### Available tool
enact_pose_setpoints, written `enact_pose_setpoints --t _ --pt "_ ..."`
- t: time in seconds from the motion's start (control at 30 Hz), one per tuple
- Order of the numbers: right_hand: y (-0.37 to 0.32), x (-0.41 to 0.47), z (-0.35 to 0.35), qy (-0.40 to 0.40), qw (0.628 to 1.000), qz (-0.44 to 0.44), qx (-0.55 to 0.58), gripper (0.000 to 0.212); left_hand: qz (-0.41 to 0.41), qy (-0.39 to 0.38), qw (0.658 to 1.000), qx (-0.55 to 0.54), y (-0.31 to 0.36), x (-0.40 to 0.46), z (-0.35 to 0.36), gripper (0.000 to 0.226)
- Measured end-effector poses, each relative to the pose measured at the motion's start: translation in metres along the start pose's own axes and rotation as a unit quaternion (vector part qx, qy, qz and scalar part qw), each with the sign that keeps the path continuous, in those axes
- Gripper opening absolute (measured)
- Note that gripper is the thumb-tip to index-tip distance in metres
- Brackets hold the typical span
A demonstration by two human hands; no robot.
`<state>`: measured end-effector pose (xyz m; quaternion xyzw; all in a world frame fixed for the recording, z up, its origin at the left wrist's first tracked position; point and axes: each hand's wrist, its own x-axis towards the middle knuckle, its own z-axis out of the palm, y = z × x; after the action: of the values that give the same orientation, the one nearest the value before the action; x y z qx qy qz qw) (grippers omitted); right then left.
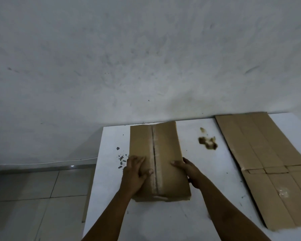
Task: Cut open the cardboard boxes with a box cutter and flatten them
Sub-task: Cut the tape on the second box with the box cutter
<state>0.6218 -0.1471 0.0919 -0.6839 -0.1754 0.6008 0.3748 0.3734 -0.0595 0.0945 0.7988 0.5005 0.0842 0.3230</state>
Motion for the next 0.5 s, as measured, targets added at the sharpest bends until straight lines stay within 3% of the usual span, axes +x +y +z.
enact_pose_setpoints --t 0.1,0.2,0.3,0.37,0.5 --pt "0.017 0.004 0.001 0.036 0.999 -0.019 -0.004 0.095 -0.007 -0.008 0.999 0.044 0.002 0.004 0.004 0.074" --pt "0.02 0.008 0.007 0.191 0.961 -0.088 -0.181 0.082 -0.033 -0.014 0.997 0.066 0.006 0.009 0.009 0.077" --pt "0.026 0.006 0.008 0.196 0.952 -0.093 -0.215 0.075 -0.051 -0.014 0.995 0.079 0.009 0.014 0.013 0.077" --pt "0.037 -0.004 0.003 0.224 0.941 -0.098 -0.233 0.058 -0.061 -0.013 0.994 0.092 0.012 0.016 0.014 0.075" --pt "0.088 -0.036 -0.022 0.373 0.87 -0.057 -0.318 0.048 -0.018 0.001 0.975 0.223 0.019 0.022 0.012 0.077"
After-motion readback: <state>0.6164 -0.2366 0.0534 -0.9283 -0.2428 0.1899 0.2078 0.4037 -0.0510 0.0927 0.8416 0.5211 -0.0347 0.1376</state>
